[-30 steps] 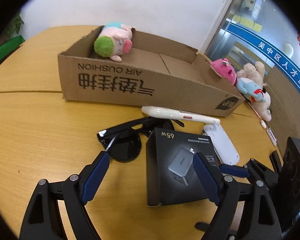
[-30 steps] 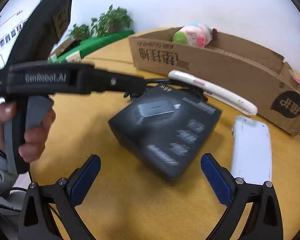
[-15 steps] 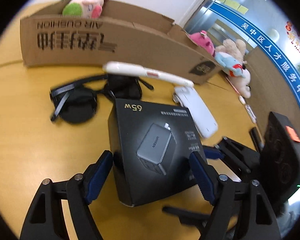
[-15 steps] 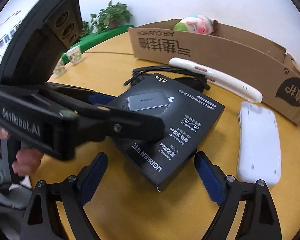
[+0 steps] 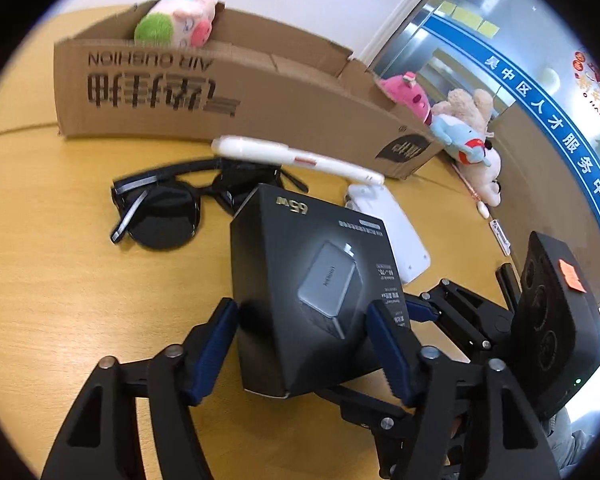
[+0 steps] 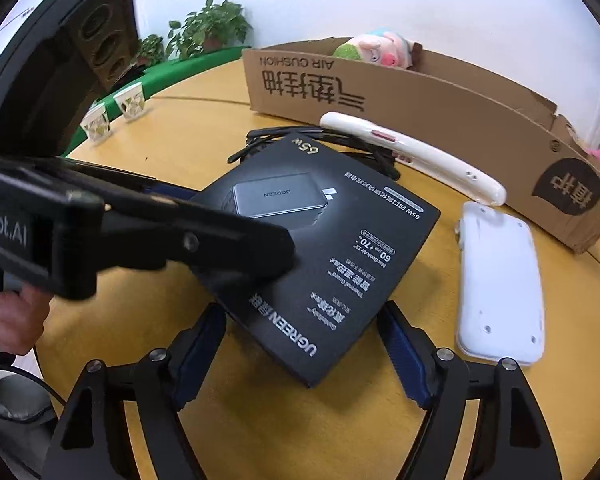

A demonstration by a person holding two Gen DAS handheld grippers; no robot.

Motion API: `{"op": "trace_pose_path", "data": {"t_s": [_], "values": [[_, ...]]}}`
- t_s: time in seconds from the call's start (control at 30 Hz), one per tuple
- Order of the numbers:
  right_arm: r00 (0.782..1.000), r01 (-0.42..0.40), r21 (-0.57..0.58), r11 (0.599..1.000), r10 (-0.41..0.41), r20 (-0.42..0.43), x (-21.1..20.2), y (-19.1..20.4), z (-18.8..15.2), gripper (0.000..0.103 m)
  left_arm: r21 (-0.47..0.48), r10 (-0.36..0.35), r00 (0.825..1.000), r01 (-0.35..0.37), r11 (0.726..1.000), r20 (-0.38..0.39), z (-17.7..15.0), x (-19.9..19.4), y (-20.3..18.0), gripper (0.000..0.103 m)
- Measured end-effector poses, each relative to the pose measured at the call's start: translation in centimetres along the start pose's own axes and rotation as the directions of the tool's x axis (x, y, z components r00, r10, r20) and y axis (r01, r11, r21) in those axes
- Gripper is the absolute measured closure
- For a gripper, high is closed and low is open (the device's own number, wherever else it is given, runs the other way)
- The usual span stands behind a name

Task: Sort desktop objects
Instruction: 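Lift and carry the charger box into the cardboard box with the left tool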

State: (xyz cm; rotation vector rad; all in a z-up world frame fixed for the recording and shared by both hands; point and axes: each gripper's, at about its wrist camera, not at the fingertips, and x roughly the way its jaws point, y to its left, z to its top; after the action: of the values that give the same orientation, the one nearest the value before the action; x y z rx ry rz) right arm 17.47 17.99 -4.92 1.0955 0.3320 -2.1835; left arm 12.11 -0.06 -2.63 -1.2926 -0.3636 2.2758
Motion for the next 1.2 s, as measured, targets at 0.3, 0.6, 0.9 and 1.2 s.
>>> {"op": "trace_pose_path", "data": {"t_s": [0.3,0.6,0.9,1.2], "values": [[0.989,0.069,-0.033,0.997,-0.064,0.134,-5.3,-0.2,4.7,0.027,0.111,-0.025,0.986,0.007,0.994,0.165,5.0,-5.1,-3.1,0.038],[0.945,0.178,-0.095,0.979,-0.144,0.293,-10.0,-1.8,12.6,0.027,0.225,-0.038,0.946,-0.037,0.974,0.323,12.1,-9.8,-5.5,0.038],[0.927,0.198,-0.129,0.972,-0.143,0.347,-12.0,-3.8,20.1,0.027,0.271,-0.020,0.917,-0.097,0.958,0.397,18.2,-11.7,-7.1,0.038],[0.933,0.237,-0.168,0.957,-0.176,0.314,-11.2,-6.5,26.3,0.028,0.251,-0.010,0.918,-0.098,0.963,0.397,23.0,-10.8,-6.9,0.038]]}}
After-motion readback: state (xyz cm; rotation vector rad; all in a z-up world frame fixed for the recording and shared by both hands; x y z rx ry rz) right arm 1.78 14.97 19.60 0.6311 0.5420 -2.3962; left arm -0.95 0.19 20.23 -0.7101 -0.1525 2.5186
